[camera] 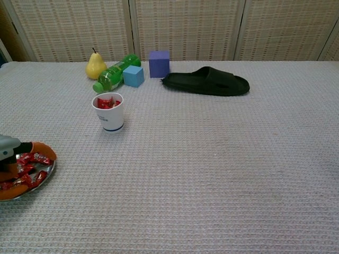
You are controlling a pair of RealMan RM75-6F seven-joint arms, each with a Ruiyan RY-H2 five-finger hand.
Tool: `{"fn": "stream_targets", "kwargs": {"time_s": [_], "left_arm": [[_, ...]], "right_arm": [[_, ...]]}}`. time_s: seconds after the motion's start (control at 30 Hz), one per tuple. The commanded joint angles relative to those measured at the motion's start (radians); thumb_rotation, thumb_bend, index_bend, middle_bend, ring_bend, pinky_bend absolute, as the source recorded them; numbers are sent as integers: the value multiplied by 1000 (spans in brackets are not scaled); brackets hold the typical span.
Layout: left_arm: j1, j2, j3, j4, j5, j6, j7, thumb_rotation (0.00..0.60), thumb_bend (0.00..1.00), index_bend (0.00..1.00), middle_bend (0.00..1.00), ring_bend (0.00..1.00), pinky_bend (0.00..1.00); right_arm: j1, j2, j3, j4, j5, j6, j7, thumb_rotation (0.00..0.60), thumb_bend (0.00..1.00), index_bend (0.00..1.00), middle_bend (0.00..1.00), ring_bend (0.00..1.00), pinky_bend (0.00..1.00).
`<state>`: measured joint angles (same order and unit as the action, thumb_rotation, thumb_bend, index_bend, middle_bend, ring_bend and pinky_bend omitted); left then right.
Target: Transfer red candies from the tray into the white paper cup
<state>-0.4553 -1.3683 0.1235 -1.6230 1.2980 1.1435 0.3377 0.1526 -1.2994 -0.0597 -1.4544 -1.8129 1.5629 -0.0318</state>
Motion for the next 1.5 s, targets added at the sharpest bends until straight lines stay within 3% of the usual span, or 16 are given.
{"fn": "stream_targets", "kwargs": {"time_s": [0.03,0.27,0.93,1.23,1.5], "left_arm": [[7,-25,-24,33,-12,-1,10,600,382,247,986,1000,1000],[9,-44,-43,65,-25,-35,1,600,382,318,987,1000,1000],[18,-72,-62,94,-27,-67,46,600,383,401,987,1000,1000],[23,-69,-69,104,-39,-81,53,600,382,505,986,1000,1000],[29,-60,-77,97,-18,-64,43,600,431,528,985,1000,1000]], "right_arm": [[-4,1,-3,-1,-3,-7,-2,600,0,0,0,0,0],[-3,15,-9,-20,3,-24,-17,600,0,0,0,0,0],[-3,31,-12,-38,12,-43,-35,600,0,0,0,0,0],[-2,34,-13,-43,14,-50,-41,600,0,0,0,0,0],[-1,37,-14,-46,16,-56,-43,600,0,0,0,0,0]]}}
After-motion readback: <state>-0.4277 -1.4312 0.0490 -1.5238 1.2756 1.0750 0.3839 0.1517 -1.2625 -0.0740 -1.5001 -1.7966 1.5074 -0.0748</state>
